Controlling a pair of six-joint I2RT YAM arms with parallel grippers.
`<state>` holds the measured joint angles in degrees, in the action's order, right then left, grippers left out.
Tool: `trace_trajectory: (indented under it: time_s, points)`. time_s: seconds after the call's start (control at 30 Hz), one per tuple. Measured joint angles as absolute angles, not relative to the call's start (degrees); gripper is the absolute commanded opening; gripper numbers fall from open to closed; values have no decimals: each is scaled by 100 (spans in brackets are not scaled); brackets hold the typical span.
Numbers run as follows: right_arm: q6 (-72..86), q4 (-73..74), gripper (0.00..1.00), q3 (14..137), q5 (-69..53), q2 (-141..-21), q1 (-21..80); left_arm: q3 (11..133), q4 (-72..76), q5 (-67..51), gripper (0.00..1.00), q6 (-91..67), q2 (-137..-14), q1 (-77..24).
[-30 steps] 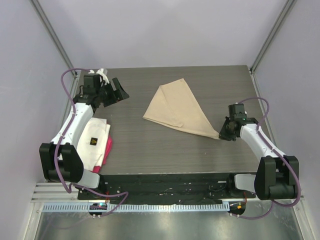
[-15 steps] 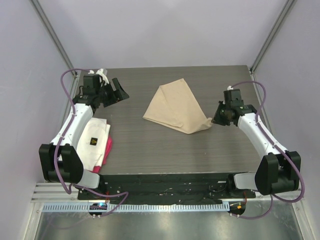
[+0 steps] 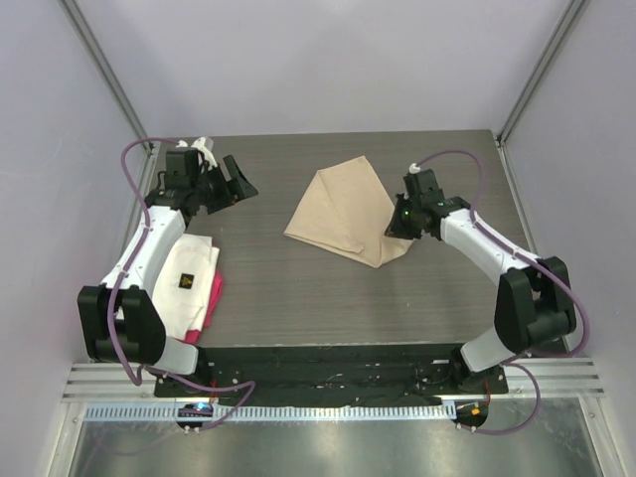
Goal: Fold the napkin, place the utensils inside, and roll it up
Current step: Fold the napkin at the center of the board.
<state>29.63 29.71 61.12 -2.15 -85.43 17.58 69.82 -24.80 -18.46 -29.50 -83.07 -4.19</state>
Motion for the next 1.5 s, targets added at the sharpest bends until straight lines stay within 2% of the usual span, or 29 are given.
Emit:
trace_trajectory:
  time_s: [0.27, 0.53, 0.93, 1.5]
  points:
    - [3070, 2222, 1, 7024, -563, -9590, 2499, 6947, -2434, -1868, 79, -2956, -8307, -419]
    - [3140, 1772, 1, 7679, -899, -10132, 2967, 6947, -2423, -1870, 79, -2956, -8307, -414]
    - [3159, 1562, 1, 8350, -1179, -11107, 3319, 6947, -2421, -1896, 79, -2958, -8307, -410]
    - [3159, 1498, 1, 8788, -1483, -11743, 3590, 6947, -2416, -1933, 79, -2974, -8307, -410]
